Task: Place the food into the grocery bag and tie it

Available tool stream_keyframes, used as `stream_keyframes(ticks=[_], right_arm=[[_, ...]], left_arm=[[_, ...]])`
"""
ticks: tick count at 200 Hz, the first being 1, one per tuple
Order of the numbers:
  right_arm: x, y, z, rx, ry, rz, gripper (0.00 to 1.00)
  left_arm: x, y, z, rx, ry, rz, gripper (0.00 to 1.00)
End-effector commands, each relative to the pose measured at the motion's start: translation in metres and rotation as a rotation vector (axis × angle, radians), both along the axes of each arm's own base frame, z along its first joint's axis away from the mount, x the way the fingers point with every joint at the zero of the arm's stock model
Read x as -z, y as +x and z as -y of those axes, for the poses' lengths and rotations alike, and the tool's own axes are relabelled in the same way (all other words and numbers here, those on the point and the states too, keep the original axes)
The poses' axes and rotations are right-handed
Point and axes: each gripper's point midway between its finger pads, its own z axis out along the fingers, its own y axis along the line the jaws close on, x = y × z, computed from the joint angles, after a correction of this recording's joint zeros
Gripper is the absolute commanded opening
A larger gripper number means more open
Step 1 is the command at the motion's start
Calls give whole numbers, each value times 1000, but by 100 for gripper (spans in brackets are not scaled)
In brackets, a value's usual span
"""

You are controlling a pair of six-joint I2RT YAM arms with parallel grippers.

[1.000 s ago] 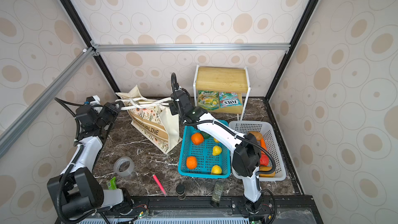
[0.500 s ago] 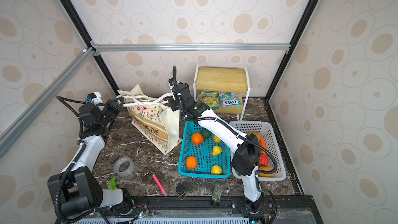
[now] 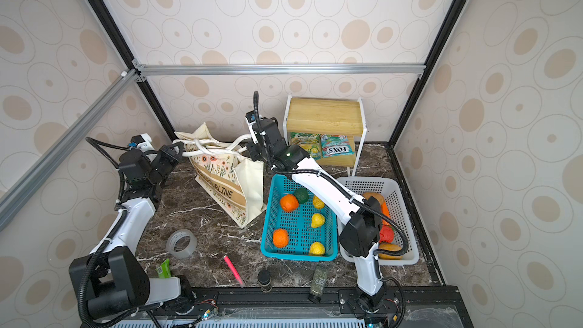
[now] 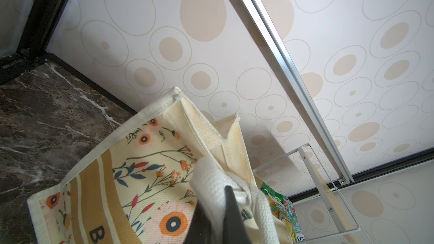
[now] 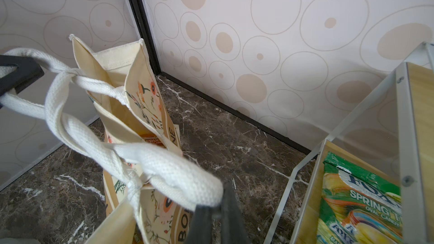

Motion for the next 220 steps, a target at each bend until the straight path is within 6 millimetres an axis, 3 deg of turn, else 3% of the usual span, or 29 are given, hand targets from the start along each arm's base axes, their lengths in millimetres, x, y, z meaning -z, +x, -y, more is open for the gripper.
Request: stream_keyframes(ticks=[1, 24, 46, 66, 73, 93, 102, 106, 115, 125, 152, 178, 191, 213, 220], right_arm=[[-10, -12, -11, -82, 36, -1, 6], [-18, -20, -15, -117, 38, 0, 24], [-32, -29, -14, -137, 52, 20, 46], [-43, -41, -11, -155, 60, 41, 57], [-46, -46, -9, -157, 58, 49, 60], [-58, -61, 6, -122, 41, 83, 73], [-63, -67, 18, -81, 32, 94, 86], [-64, -68, 29, -43, 28, 93, 94], [-64, -74, 45, 1, 29, 84, 100], [-63, -86, 67, 33, 20, 82, 100], [-34, -115, 131, 140, -32, 58, 99], [6, -131, 214, 309, 9, 11, 100], [27, -132, 261, 427, 83, -7, 100], [65, -135, 329, 614, 137, -45, 100], [77, -135, 345, 667, 133, -61, 100]], left_arm=[[-20, -10, 2, -7, 50, 45, 21], [-28, -15, 4, -4, 70, 35, 37], [-31, -20, -1, -37, 82, 19, 67], [-31, -25, -5, -59, 90, 6, 80], [-32, -28, -6, -70, 95, 3, 98], [-44, -41, -10, -109, 146, 22, 99], [-47, -48, -11, -124, 172, 22, 99], [-48, -52, -11, -130, 186, 22, 99], [-48, -61, -14, -149, 217, 15, 99], [-46, -72, -20, -176, 248, 8, 99], [-41, -109, -32, -263, 348, 14, 99], [-3, -128, -24, -265, 349, 54, 99], [30, -130, -19, -261, 314, 80, 99], [80, -127, -19, -326, 363, -25, 99], [84, -125, -14, -346, 376, -12, 99]])
